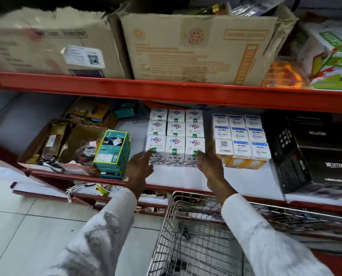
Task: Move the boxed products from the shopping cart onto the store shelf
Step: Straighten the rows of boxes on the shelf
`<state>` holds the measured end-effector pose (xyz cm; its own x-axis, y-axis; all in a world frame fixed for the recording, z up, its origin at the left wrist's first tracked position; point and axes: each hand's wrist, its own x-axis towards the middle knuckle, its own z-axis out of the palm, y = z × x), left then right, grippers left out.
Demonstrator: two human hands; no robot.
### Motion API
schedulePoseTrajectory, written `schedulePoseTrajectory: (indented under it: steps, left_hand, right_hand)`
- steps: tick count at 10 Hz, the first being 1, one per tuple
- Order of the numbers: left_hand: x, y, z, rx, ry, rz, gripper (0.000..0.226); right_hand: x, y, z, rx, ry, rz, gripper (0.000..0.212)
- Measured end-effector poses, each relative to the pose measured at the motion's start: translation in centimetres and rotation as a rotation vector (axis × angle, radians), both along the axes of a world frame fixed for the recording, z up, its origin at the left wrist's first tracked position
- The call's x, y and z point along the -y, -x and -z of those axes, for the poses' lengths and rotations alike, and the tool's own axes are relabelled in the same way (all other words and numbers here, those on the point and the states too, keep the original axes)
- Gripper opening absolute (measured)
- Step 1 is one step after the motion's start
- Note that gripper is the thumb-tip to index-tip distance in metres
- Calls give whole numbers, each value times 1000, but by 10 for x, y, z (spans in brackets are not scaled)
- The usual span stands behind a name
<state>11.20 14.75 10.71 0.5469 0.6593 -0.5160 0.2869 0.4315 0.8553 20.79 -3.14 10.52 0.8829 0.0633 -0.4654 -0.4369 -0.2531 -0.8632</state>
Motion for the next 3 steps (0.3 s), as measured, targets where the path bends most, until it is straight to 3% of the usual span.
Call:
schedulePoseTrajectory:
  steps: [1, 2, 3]
  left_hand:
    - [-1, -4, 2, -5, 31, -10, 31]
    - [-4, -9, 5, -14, 26, -6, 20]
    - [-2, -6, -3, -58, -33, 22, 38]
  right_hand:
    - [-3, -1, -1, 24, -4, -4, 16]
    - [-4, -4, 1, 31, -12, 0, 11]
    - [-3, -2, -2, 8, -38, -10, 17]
